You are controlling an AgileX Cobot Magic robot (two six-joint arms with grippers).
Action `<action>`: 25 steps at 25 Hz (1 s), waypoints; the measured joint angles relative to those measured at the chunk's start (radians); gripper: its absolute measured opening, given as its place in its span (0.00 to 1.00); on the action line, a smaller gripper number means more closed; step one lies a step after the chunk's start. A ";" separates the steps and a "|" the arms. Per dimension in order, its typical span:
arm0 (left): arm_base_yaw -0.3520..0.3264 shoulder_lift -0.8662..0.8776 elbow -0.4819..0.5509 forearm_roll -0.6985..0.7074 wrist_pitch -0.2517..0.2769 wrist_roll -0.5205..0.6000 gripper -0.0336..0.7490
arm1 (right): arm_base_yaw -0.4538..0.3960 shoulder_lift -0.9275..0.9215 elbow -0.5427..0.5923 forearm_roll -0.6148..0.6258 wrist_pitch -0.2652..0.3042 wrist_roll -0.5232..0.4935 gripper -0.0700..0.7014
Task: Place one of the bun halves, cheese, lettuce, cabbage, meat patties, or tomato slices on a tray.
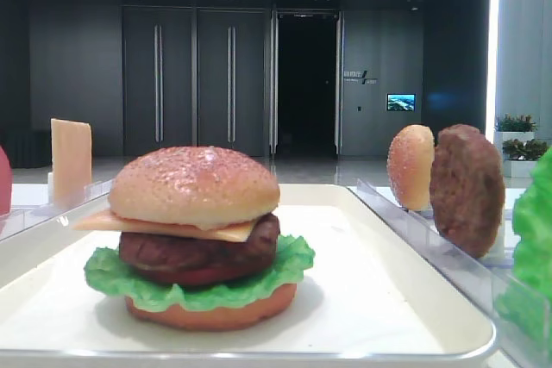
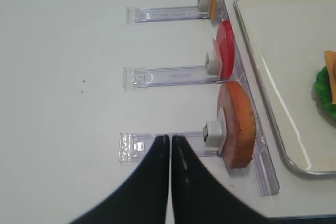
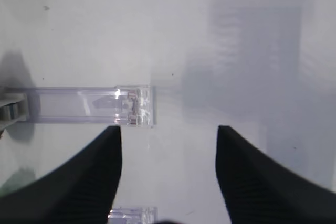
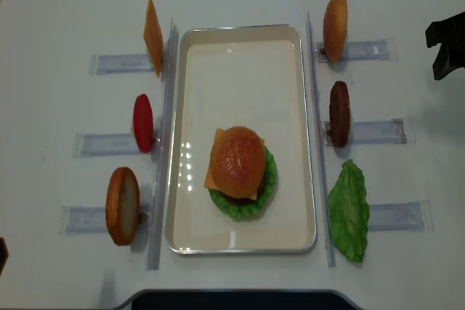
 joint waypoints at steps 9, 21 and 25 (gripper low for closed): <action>0.000 0.000 0.000 0.000 0.000 0.000 0.04 | 0.000 -0.001 0.000 -0.033 0.068 0.000 0.62; 0.000 0.000 0.000 0.000 0.000 0.000 0.04 | 0.000 -0.097 0.105 -0.044 0.105 0.010 0.62; 0.000 0.000 0.000 0.000 0.000 0.000 0.04 | 0.000 -0.186 0.185 -0.044 0.099 0.009 0.62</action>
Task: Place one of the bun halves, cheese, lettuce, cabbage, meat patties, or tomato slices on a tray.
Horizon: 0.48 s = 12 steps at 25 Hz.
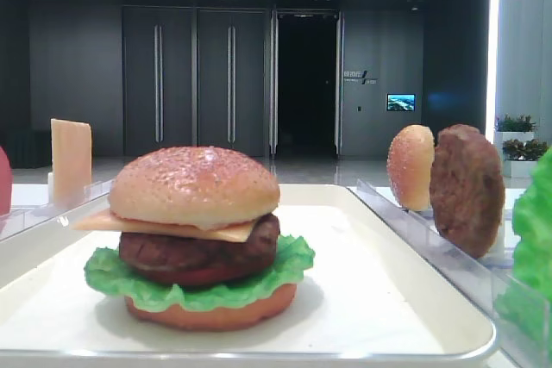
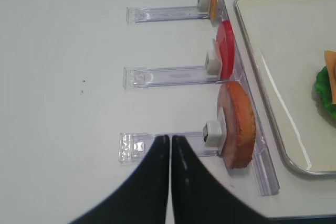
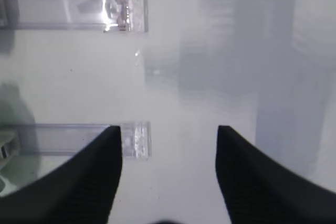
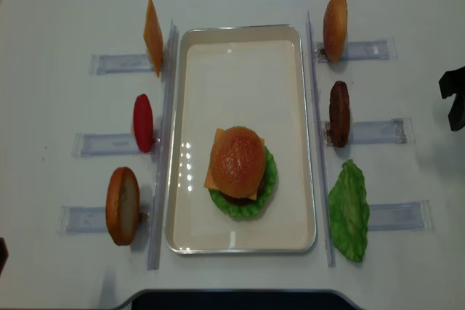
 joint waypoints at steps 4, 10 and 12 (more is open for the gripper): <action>0.000 0.000 0.000 0.000 0.000 0.000 0.04 | 0.000 -0.093 0.078 0.000 -0.007 0.000 0.62; 0.000 0.000 0.000 0.000 0.000 0.000 0.04 | 0.000 -0.268 0.187 0.031 -0.066 0.000 0.62; 0.000 0.000 0.000 0.000 0.000 0.000 0.04 | 0.000 -0.325 0.207 0.041 -0.071 0.000 0.62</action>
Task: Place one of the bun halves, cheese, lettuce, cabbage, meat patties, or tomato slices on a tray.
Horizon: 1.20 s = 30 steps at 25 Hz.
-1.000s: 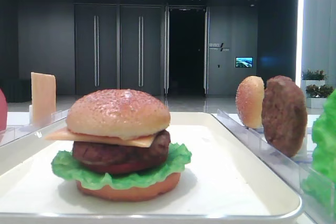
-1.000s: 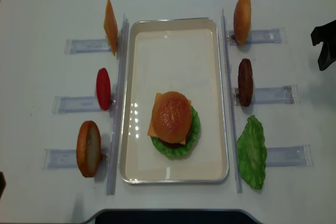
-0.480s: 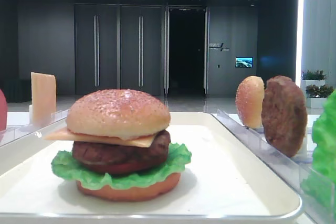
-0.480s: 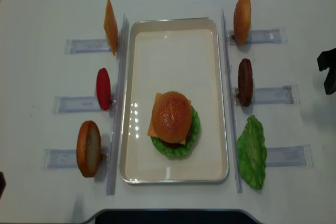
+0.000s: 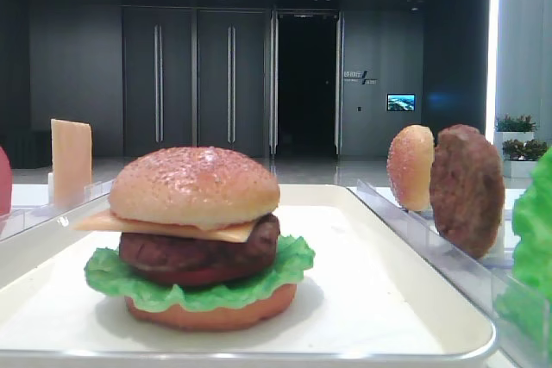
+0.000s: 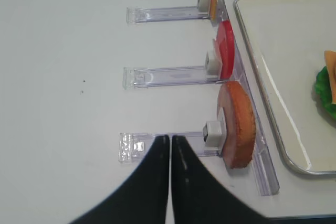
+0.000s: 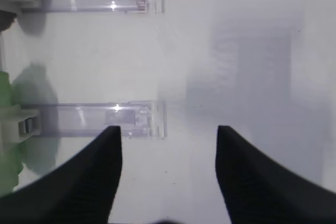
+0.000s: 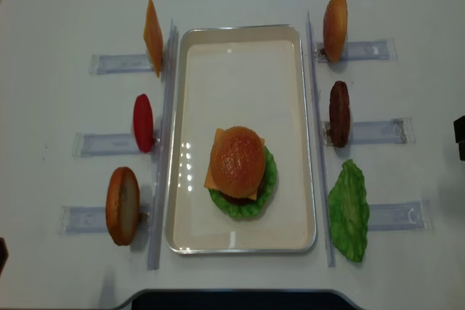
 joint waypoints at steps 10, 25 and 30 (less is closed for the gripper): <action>0.000 0.000 0.000 0.000 0.000 0.000 0.04 | 0.000 -0.361 0.125 0.035 -0.006 0.001 0.62; 0.000 0.000 0.000 0.000 0.000 0.000 0.04 | 0.000 -0.850 0.273 0.034 0.017 0.000 0.62; 0.000 0.000 0.000 0.000 0.000 0.000 0.04 | 0.000 -0.969 0.277 0.034 0.026 0.000 0.62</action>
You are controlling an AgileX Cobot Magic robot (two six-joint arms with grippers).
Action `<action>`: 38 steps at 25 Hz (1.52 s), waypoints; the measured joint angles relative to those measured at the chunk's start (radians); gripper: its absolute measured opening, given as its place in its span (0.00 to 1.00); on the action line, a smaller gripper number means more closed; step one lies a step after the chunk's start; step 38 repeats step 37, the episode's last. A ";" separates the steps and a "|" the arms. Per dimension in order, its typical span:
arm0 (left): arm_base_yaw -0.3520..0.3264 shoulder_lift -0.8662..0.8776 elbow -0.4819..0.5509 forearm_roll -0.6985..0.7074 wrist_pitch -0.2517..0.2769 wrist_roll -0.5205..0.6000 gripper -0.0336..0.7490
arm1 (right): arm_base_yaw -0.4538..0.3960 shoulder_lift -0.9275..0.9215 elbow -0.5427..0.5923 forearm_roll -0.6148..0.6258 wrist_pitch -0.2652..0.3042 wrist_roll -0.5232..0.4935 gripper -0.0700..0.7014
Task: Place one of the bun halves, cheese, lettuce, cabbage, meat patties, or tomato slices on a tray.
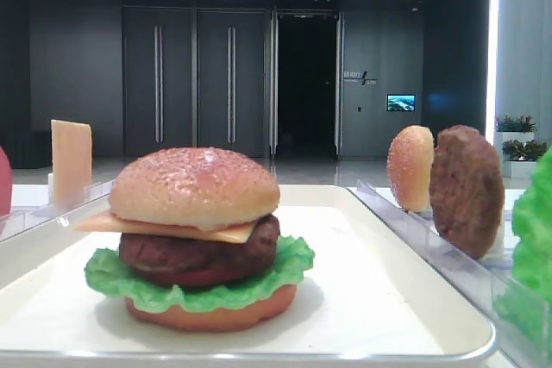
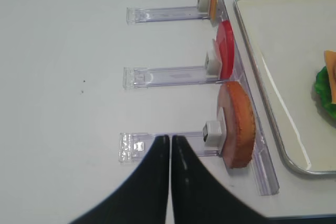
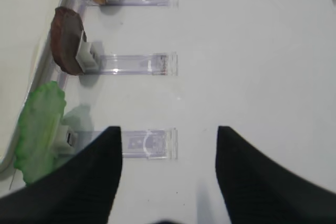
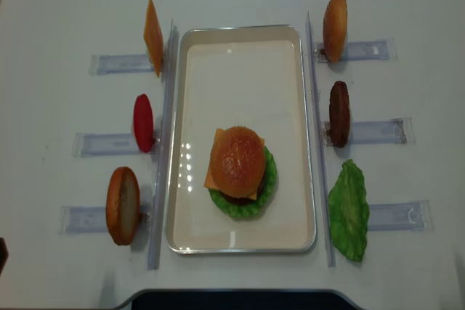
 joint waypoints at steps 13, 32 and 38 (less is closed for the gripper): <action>0.000 0.000 0.000 0.000 0.000 0.000 0.04 | 0.000 -0.126 0.001 -0.009 0.007 -0.001 0.62; 0.000 0.000 0.000 0.000 0.000 0.000 0.04 | 0.057 -0.126 0.020 -0.139 0.014 0.120 0.62; 0.000 0.000 0.000 0.000 0.000 0.000 0.04 | 0.058 -0.126 0.020 -0.139 0.014 0.120 0.62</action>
